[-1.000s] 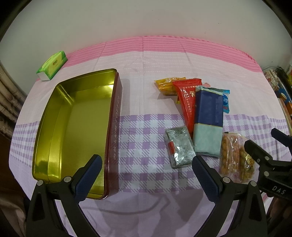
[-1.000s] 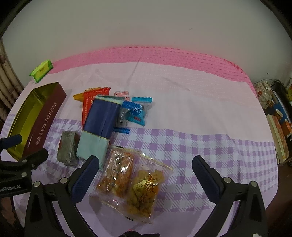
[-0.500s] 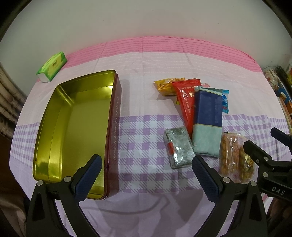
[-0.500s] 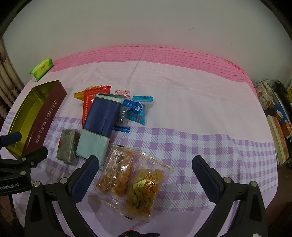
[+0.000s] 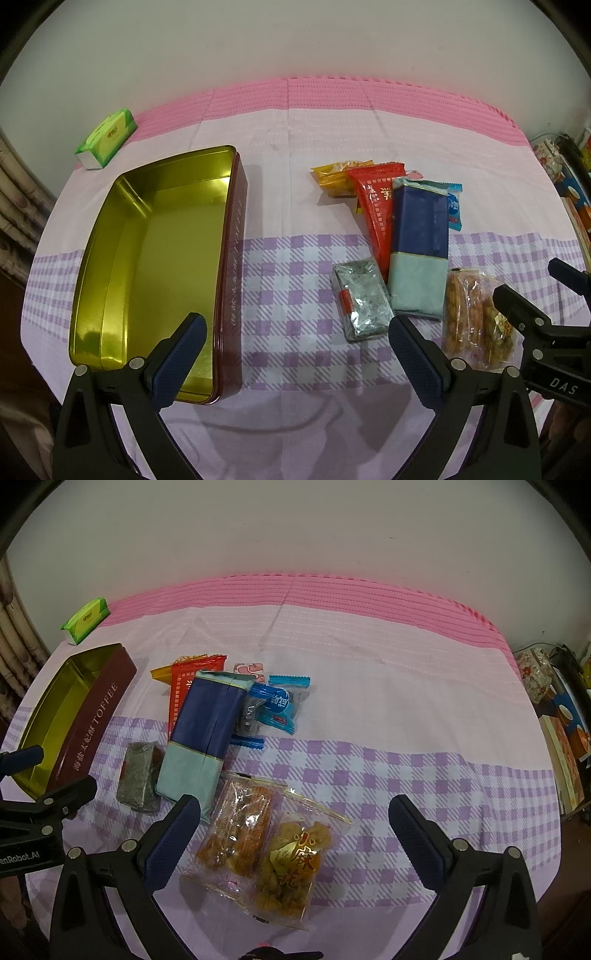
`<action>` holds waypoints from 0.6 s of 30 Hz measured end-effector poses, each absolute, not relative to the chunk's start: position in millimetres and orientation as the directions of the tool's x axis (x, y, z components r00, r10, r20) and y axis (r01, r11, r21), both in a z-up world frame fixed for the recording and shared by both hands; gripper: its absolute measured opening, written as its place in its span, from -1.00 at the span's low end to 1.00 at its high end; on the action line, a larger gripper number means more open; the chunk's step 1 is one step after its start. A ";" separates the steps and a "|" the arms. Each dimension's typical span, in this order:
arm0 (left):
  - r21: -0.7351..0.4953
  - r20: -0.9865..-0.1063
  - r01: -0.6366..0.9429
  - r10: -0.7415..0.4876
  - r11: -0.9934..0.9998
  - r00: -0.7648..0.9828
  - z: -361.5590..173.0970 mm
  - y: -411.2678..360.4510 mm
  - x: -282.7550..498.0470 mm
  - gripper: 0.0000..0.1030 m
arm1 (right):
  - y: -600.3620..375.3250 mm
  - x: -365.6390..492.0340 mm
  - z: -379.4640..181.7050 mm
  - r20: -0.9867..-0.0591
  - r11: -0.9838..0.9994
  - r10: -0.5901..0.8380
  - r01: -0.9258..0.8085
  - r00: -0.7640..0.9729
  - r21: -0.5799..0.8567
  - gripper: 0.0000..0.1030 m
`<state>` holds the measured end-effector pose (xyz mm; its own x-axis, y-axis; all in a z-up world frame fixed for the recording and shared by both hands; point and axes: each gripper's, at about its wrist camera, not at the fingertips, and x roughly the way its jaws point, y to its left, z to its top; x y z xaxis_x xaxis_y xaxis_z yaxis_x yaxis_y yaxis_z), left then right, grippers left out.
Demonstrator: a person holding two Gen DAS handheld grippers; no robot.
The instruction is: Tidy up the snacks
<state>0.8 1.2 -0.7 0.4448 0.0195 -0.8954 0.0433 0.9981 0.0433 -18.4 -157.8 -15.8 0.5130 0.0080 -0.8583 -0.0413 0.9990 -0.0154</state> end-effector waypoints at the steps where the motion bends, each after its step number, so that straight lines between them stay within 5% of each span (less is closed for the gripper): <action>1: 0.043 -0.895 0.045 0.018 0.998 0.445 -0.5 1.1 0.7 0.92 | -157.8 -18.3 -15.9 -0.859 0.999 0.010 -0.044 0.511 -0.014 0.98; 12: 0.039 -0.887 0.036 0.018 0.999 0.461 5.2 4.7 0.1 0.92 | -158.4 -19.3 -15.1 -0.866 0.999 0.008 -0.044 0.500 -0.016 0.96; 18: 0.036 -0.879 0.027 0.019 0.999 0.476 9.5 11.6 0.6 0.85 | -161.5 -20.6 -16.8 -0.885 0.999 0.021 -0.048 0.465 -0.001 0.70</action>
<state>0.6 11.6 9.5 0.4756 0.0190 -0.8795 0.0272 0.9990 0.0363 -20.6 -161.5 -16.8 0.4651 0.0212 -0.8850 -0.0480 0.9988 -0.0013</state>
